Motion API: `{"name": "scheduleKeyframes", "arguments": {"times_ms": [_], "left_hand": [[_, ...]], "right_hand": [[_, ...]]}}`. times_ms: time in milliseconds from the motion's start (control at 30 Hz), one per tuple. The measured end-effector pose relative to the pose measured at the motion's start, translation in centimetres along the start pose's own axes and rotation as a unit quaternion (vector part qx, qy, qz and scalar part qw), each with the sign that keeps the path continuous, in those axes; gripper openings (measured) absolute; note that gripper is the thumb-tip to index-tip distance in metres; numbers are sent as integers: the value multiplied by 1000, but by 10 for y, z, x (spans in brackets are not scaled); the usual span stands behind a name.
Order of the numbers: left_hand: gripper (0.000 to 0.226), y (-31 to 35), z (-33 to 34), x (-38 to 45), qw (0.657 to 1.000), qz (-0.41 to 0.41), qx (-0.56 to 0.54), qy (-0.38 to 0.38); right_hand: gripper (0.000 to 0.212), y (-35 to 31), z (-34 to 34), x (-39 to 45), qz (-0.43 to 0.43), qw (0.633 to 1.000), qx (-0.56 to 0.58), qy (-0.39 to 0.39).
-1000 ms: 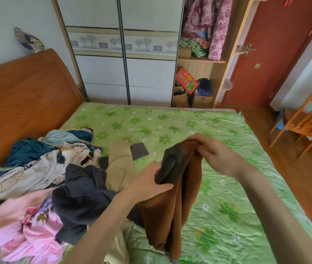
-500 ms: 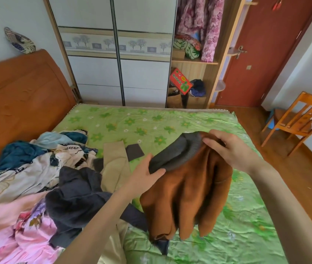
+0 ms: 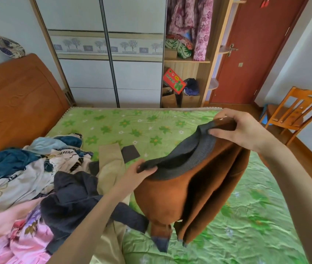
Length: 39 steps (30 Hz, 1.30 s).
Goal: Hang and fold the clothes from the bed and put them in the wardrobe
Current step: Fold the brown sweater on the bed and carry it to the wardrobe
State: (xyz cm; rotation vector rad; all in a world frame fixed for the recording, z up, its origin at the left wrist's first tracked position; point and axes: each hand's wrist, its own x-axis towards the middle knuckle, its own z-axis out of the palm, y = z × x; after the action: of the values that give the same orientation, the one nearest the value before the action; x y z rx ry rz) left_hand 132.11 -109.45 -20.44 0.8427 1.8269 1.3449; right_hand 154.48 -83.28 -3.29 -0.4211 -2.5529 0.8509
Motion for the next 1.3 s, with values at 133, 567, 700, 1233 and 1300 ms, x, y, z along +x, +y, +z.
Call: {"name": "scheduleKeyframes", "arguments": {"times_ms": [133,567,700,1233,1300], "left_hand": [[50,36,-27,-5,998,27,33,-41],[40,105,-19,-11,977,97,187,-12],[11,113,-15,-13,975,157,160,6],[26,125,-43,8,954,242,75,162],[34,127,-51,15,953,232,98,169]], "right_hand": [[11,7,-21,-5,-21,1000,-13,-16],[29,41,-43,-22,35,994,30,102],[50,44,-47,-21,51,986,74,141],[18,16,-40,-28,60,995,-2,75],[14,19,-41,-32,62,998,-1,33]]}}
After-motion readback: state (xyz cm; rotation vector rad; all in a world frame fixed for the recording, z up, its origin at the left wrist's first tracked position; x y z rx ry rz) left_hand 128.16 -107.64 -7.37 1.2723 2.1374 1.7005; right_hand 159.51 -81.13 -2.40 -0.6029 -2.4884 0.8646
